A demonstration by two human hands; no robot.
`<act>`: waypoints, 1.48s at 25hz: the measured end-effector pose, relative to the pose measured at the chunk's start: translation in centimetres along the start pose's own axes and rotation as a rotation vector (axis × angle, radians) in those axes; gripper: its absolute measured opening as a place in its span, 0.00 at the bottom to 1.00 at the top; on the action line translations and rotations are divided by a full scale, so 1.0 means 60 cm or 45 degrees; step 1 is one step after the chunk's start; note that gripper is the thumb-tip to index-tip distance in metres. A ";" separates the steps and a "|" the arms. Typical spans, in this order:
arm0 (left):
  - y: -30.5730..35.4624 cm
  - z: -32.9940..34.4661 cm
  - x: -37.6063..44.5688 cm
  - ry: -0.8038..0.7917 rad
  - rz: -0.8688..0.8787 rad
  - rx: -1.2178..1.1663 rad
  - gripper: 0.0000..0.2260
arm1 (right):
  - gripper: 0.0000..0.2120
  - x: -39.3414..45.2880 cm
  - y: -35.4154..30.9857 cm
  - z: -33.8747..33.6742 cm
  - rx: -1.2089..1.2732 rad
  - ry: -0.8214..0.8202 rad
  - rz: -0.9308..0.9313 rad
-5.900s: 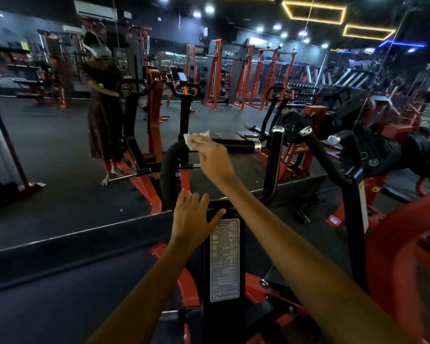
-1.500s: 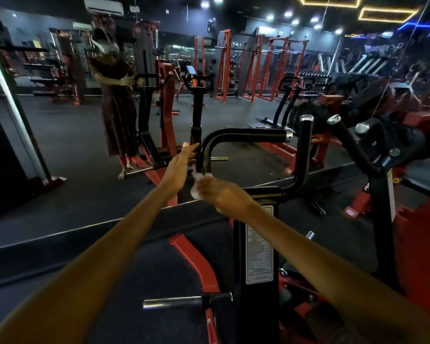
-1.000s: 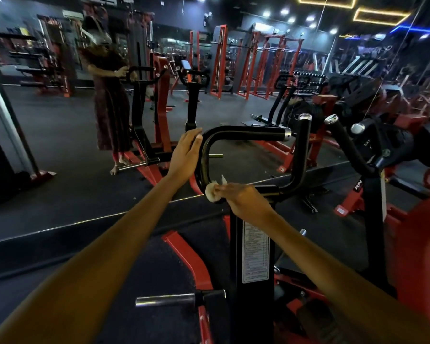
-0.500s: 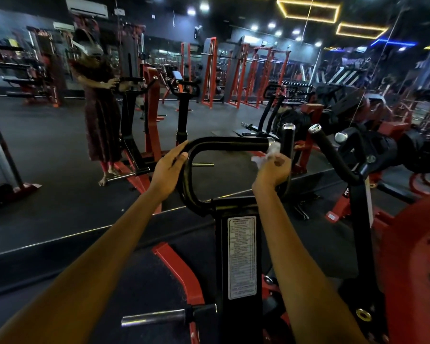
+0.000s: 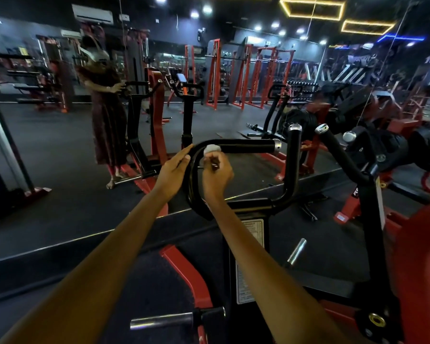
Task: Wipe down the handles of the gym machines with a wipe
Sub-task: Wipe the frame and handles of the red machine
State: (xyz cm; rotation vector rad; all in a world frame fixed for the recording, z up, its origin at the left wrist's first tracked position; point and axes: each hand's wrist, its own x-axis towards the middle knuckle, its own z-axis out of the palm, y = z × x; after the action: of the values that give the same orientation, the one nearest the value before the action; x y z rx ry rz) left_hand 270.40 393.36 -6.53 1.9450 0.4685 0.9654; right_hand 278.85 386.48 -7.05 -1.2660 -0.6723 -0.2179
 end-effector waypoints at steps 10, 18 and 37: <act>0.025 0.004 -0.006 0.160 0.012 0.036 0.17 | 0.05 -0.006 -0.008 -0.095 -0.340 -0.911 -0.401; 0.033 0.053 -0.023 0.260 -0.014 0.545 0.30 | 0.07 0.045 -0.040 -0.204 -0.824 -1.118 -0.386; 0.039 0.084 -0.043 0.450 -0.104 0.689 0.32 | 0.25 -0.116 0.032 -0.229 -0.984 -1.106 -0.640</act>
State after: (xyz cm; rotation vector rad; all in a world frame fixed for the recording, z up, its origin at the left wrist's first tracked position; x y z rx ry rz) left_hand 272.59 387.66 -7.24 2.2035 1.0958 1.2250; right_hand 279.07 372.86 -14.50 -1.9239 -1.7781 -0.3602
